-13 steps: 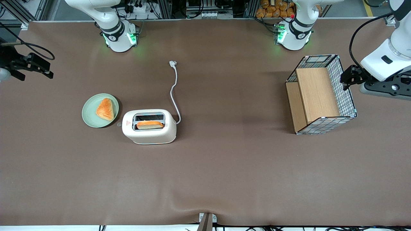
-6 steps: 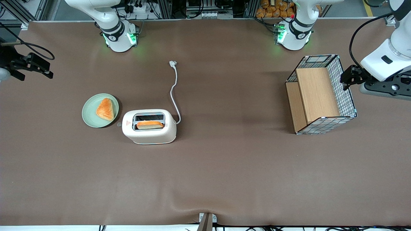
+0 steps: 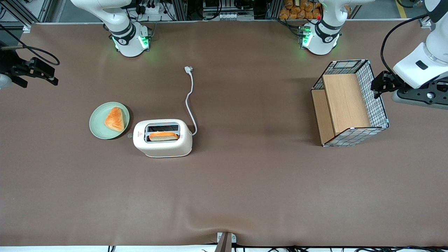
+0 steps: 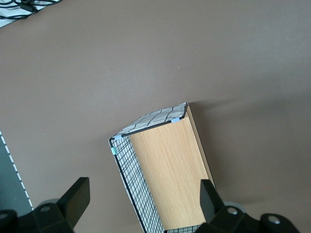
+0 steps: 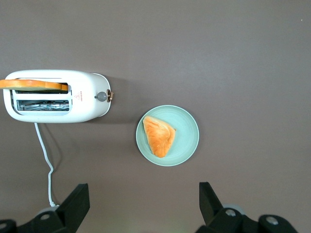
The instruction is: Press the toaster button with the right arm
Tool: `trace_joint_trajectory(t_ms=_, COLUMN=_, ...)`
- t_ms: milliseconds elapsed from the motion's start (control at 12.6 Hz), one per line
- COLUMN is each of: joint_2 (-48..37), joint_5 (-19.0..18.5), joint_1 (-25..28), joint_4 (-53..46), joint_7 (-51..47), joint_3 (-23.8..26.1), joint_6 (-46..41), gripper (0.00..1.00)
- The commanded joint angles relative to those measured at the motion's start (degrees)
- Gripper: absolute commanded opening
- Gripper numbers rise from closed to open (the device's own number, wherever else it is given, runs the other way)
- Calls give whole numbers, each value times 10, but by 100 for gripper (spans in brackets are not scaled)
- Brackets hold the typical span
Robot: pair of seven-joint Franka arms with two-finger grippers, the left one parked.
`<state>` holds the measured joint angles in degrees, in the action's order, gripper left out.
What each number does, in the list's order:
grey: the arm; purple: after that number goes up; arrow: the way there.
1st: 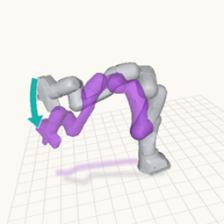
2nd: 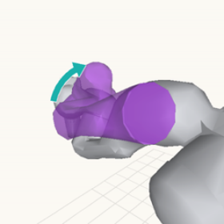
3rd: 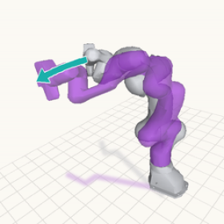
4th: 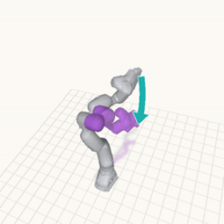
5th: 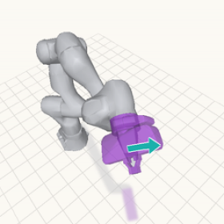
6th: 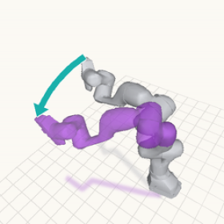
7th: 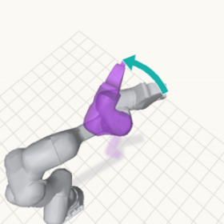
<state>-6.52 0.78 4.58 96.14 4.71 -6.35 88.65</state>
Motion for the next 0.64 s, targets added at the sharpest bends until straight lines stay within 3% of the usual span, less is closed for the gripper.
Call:
trace_joint_trajectory(t_ms=0, joint_2=1, joint_5=-3, joint_1=3, joint_4=-8, joint_7=-21, joint_3=3, joint_6=-9, gripper=100)
trace_joint_trajectory(t_ms=556, joint_2=7, joint_5=-2, joint_1=3, joint_4=-8, joint_7=-21, joint_3=3, joint_6=-8, gripper=100)
